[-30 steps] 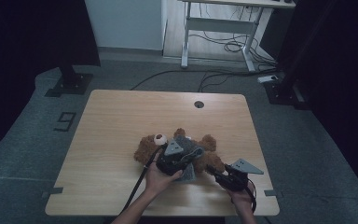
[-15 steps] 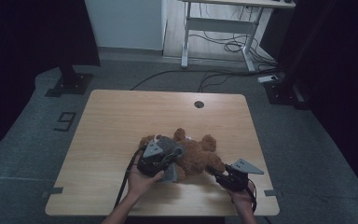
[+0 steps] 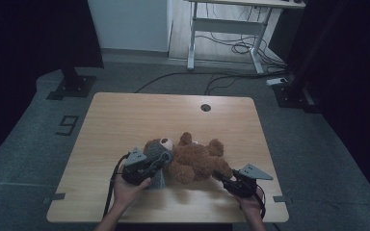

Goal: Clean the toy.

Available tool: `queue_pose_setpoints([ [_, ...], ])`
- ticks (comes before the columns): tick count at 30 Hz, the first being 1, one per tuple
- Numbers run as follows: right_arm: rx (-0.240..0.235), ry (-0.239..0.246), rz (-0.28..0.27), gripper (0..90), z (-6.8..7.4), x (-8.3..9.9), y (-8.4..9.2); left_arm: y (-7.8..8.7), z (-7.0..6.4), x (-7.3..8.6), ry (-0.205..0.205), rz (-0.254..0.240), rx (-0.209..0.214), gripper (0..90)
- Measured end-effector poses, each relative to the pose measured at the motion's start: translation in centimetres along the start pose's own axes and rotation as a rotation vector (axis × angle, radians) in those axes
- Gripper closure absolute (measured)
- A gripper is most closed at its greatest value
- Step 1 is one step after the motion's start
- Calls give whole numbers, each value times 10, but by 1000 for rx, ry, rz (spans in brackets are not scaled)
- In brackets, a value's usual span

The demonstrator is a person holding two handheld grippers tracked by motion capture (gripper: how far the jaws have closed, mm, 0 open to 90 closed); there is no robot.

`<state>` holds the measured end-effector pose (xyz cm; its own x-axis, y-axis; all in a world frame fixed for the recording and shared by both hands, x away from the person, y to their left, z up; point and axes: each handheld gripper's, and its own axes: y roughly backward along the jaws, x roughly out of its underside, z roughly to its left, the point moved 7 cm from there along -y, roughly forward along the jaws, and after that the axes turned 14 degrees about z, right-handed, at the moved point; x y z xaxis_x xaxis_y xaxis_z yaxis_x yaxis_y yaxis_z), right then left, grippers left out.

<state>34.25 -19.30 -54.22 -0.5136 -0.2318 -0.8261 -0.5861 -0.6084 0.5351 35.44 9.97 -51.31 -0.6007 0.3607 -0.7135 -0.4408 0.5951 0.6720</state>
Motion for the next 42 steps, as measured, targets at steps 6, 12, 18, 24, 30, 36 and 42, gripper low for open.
queue_pose_setpoints([
  [6,-6,0,0,594,0,1,0,9,21,7,44,-5,-21,768],
  [12,-8,-2,3,594,0,1,-1,12,41,14,94,18,-54,766],
  [18,-3,-3,-1,594,-1,1,0,20,37,3,105,-12,-52,767],
  [24,-8,-4,-9,595,-2,0,0,19,-10,-36,-15,-41,-4,766],
  [30,-12,-2,-10,595,-1,-1,0,0,-68,-71,-132,-37,61,765],
  [36,-13,3,-12,595,-1,-1,1,-35,-112,-89,-206,18,95,763],
  [42,-20,3,-16,595,-2,-1,1,-71,-130,-77,-239,107,107,760],
])
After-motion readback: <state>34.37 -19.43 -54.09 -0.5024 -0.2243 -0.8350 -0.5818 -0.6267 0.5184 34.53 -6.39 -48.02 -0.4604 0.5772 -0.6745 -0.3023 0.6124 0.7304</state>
